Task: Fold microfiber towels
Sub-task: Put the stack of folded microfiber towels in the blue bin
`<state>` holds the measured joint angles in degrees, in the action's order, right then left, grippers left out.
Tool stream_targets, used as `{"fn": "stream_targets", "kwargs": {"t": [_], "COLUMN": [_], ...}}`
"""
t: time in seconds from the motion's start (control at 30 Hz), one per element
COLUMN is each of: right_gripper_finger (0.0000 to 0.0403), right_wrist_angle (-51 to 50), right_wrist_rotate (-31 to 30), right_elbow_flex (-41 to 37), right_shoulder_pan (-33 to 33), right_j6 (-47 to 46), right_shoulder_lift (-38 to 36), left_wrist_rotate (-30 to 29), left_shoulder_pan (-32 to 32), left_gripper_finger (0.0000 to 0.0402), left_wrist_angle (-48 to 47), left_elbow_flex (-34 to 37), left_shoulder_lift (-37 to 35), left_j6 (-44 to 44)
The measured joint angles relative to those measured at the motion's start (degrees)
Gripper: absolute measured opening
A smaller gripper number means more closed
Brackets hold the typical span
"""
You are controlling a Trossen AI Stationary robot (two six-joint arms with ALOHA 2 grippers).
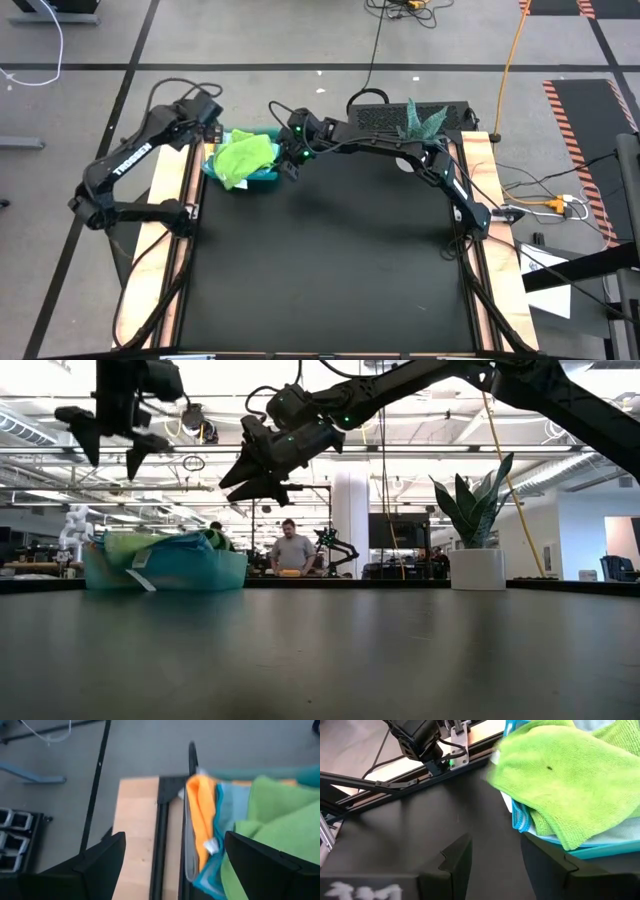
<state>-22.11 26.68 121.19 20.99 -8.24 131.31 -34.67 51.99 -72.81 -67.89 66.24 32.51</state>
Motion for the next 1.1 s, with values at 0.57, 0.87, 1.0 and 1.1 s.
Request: {"fn": "stream_targets", "kwargs": {"t": [0.57, 0.87, 1.0, 1.1], "right_gripper_finger": [0.0160, 0.0160, 0.0152, 0.0113], "right_wrist_angle": [7.8, 13.6, 20.3, 20.4], "right_wrist_rotate": [-3.0, -6.8, -0.9, -0.9], "right_elbow_flex": [-7.1, -11.7, -11.7, -11.7], "right_shoulder_pan": [0.7, 3.6, 4.5, 4.3], "right_j6": [-1.6, -4.4, -10.0, -8.3], "right_shoulder_lift": [0.2, 0.2, 0.2, 0.0], "left_wrist_rotate": [11.0, 7.8, 5.8, 5.7], "left_shoulder_pan": [-23.9, -35.2, -37.4, -38.0], "left_gripper_finger": [0.0331, 0.0328, 0.0331, 0.0332], "left_wrist_angle": [-4.7, -4.6, -4.6, -4.6], "left_elbow_flex": [2.2, 2.2, 2.2, 2.2], "left_shoulder_lift": [-7.5, -11.9, -11.9, -12.0], "left_j6": [16.2, 24.0, 25.2, 25.9]}}
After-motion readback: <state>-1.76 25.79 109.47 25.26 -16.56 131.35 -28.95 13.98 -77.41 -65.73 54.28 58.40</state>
